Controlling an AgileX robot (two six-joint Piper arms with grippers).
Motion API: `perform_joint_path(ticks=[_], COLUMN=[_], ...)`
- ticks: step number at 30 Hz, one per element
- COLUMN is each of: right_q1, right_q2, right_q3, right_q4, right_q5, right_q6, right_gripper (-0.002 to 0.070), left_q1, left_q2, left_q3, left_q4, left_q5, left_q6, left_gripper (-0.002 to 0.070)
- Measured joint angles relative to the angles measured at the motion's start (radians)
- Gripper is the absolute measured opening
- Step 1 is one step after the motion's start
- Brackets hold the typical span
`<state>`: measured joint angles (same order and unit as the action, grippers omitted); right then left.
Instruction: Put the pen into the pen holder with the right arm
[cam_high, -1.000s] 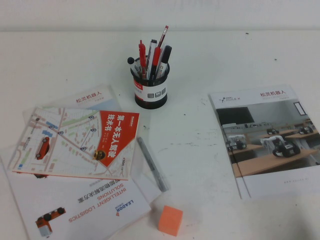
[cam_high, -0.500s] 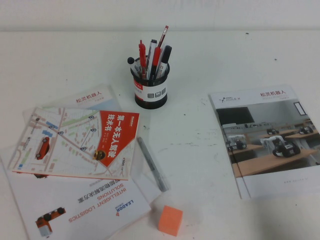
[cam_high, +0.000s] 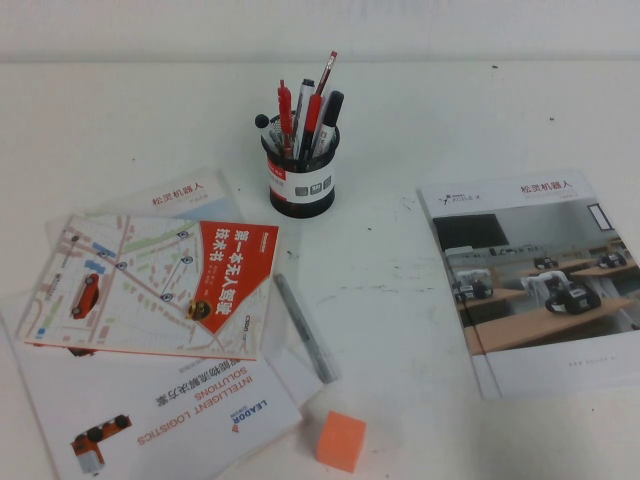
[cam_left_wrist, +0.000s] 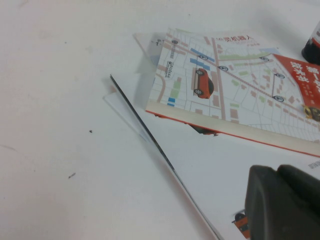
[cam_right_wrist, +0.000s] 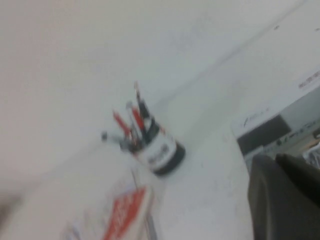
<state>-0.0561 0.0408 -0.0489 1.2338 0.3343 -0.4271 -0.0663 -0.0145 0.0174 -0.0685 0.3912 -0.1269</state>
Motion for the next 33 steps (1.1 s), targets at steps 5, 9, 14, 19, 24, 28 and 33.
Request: perform_joint_path(ticks=[5, 9, 14, 19, 24, 28, 33], right_q1=[0.000, 0.000, 0.000, 0.041, 0.231, 0.456, 0.646], right_q2=[0.310, 0.558, 0.792, 0.927, 1.061, 1.204, 1.423], right_q3=[-0.288, -0.557, -0.805, -0.968, -1.076, -1.157, -1.282], right_q4=[-0.293, -0.456, -0.564, -0.711, -0.983, -1.192, -1.363], right_q5=[0.242, 0.500, 0.684, 0.780, 0.854, 0.902, 0.903], right_q6=[-0.024, -0.026, 0.009, 0.098, 0.291, 0.435, 0.539], right_gripper=[-0.0019, -0.0019, -0.0019, -0.0019, -0.0019, -0.0019, -0.0019], left_q1=[0.000, 0.000, 0.000, 0.000, 0.000, 0.000, 0.000], left_q2=[0.000, 0.000, 0.000, 0.000, 0.000, 0.000, 0.000], left_q3=[0.000, 0.000, 0.000, 0.000, 0.000, 0.000, 0.000], left_q4=[0.000, 0.000, 0.000, 0.000, 0.000, 0.000, -0.015], left_q5=[0.000, 0.000, 0.000, 0.000, 0.000, 0.000, 0.000], left_q6=[0.000, 0.000, 0.000, 0.000, 0.000, 0.000, 0.000], left_gripper=[-0.0003, -0.0002, -0.0003, -0.0003, -0.0003, -0.0002, -0.0002])
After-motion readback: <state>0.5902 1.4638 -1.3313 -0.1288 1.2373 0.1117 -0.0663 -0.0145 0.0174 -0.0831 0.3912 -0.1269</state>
